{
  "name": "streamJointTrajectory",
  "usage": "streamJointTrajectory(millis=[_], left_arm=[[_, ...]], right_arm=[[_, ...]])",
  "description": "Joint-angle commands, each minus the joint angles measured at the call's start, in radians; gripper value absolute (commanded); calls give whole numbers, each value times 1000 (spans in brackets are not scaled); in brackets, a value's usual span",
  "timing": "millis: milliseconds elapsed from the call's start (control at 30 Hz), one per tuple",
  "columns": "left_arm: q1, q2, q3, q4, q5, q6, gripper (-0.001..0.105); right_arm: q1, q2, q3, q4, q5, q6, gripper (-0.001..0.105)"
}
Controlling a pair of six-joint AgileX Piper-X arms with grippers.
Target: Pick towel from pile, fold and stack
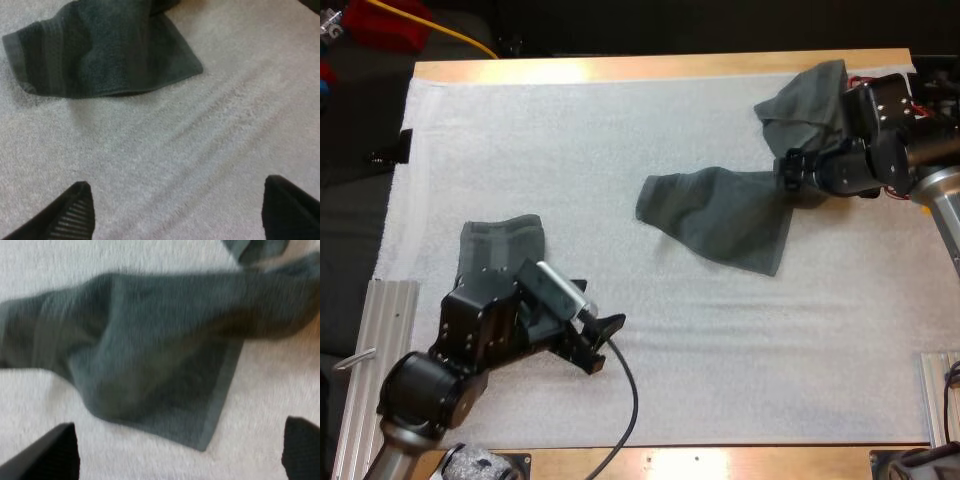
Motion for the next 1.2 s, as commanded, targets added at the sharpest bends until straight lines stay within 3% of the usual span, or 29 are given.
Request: streamJointTrajectory(millis=[0,167,500,633,933,1167], left_arm=[[-6,7,-6,-22,-5,-11,67],[-6,26,-6,-27,-8,-11,67],[-6,26,-6,-53,-15,-11,67],[-6,26,-6,-53,-70,-11,67],[-6,26,-6,-53,-230,-17,67],[-6,26,-6,-53,-241,-17,67]], right_arm=[[-1,-9,10,16,-10,8,78],[-1,-44,113,-1,-31,23,65],[-1,-205,383,-107,-68,114,65],[-1,-257,499,-184,-126,170,65],[-1,-274,718,-456,-249,380,65],[-1,-274,860,-732,-276,600,65]])
